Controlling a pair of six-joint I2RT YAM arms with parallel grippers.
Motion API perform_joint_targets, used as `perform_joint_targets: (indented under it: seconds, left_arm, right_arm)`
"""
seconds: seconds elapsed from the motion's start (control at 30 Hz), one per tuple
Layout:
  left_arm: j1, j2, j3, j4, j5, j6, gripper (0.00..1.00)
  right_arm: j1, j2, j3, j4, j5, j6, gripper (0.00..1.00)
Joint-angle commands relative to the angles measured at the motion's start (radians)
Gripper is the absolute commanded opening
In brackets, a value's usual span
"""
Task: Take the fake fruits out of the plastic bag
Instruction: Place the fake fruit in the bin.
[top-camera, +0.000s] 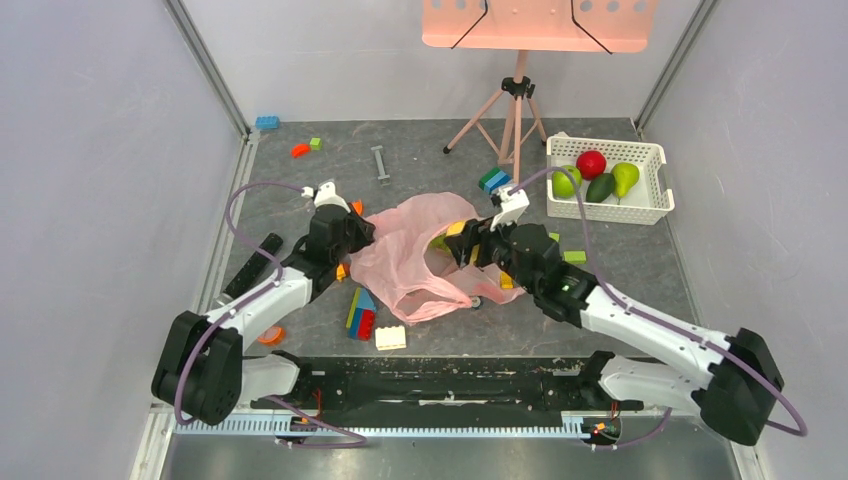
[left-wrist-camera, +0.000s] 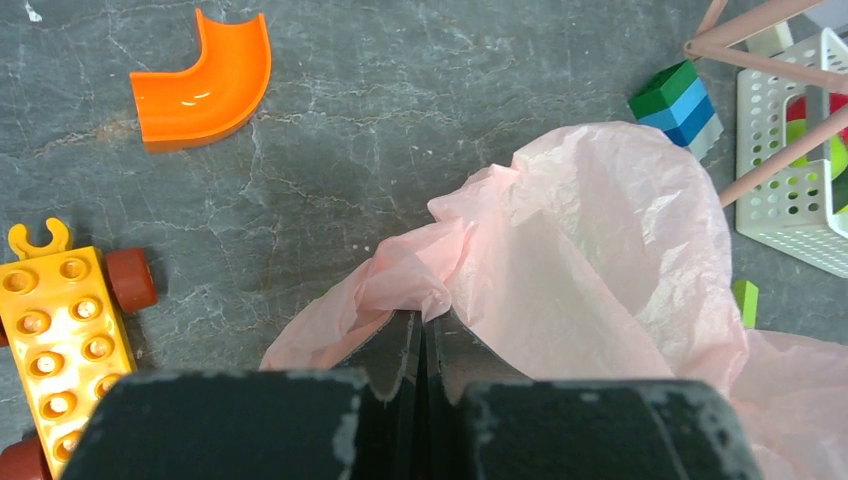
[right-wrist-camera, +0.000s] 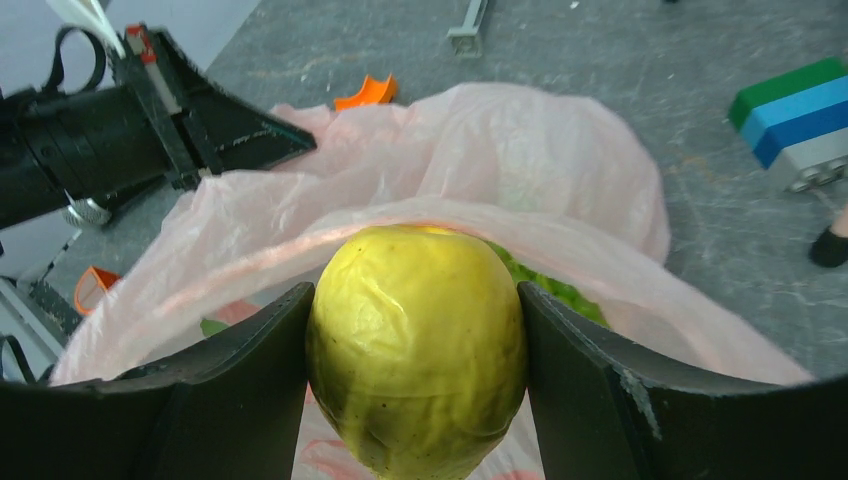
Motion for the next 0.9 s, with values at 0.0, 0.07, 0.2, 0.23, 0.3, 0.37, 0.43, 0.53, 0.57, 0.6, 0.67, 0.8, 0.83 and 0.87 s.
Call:
perform_joint_targets:
  seconds: [0.0, 0.07, 0.2, 0.23, 0.3, 0.37, 0.43, 0.53, 0.57, 0.6, 0.67, 0.8, 0.83, 0.87]
  left_arm:
    - [0.003, -0.043, 0.000, 0.022, 0.009, 0.036, 0.06]
    - [0.002, -0.051, -0.006, 0.022, 0.018, 0.034, 0.06]
    - [0.003, -0.068, -0.029, 0.055, 0.062, 0.039, 0.06]
    - [0.002, -0.072, -0.035, 0.062, 0.080, 0.039, 0.05]
    - [0.003, -0.079, -0.044, 0.083, 0.119, 0.041, 0.06]
    - [0.003, -0.078, -0.043, 0.094, 0.169, 0.050, 0.05]
    - [0.003, -0.071, -0.036, 0.101, 0.226, 0.061, 0.05]
    - [0.003, -0.050, -0.030, 0.133, 0.303, 0.066, 0.06]
    - [0.002, -0.043, -0.026, 0.144, 0.323, 0.067, 0.05]
    - [0.002, -0.035, -0.020, 0.151, 0.338, 0.067, 0.05]
    - [0.002, -0.025, -0.011, 0.153, 0.357, 0.067, 0.05]
    - [0.003, -0.028, -0.002, 0.155, 0.362, 0.064, 0.05]
    - [0.002, -0.034, 0.000, 0.153, 0.360, 0.062, 0.05]
    - [0.002, -0.039, -0.001, 0.145, 0.358, 0.060, 0.05]
  right_arm:
    - [-0.035, -0.080, 0.084, -0.118, 0.028, -0.029, 0.56]
    - [-0.062, -0.109, 0.098, -0.159, 0.013, -0.035, 0.56]
    - [-0.141, -0.151, 0.125, -0.237, -0.010, -0.045, 0.58]
    - [-0.162, -0.155, 0.133, -0.258, -0.010, -0.049, 0.57]
    - [-0.211, -0.155, 0.152, -0.292, -0.010, -0.060, 0.57]
    - [-0.266, -0.146, 0.176, -0.317, -0.012, -0.068, 0.57]
    - [-0.319, -0.131, 0.197, -0.329, -0.036, -0.070, 0.58]
    - [-0.387, -0.100, 0.228, -0.335, -0.088, -0.075, 0.58]
    - [-0.411, -0.091, 0.236, -0.335, -0.097, -0.077, 0.58]
    - [-0.440, -0.078, 0.243, -0.337, -0.107, -0.079, 0.57]
    - [-0.500, -0.055, 0.253, -0.338, -0.131, -0.078, 0.58]
    - [-0.631, 0.007, 0.261, -0.334, -0.181, -0.066, 0.58]
    - [-0.668, 0.026, 0.261, -0.331, -0.200, -0.062, 0.57]
    - [-0.699, 0.049, 0.259, -0.325, -0.215, -0.054, 0.57]
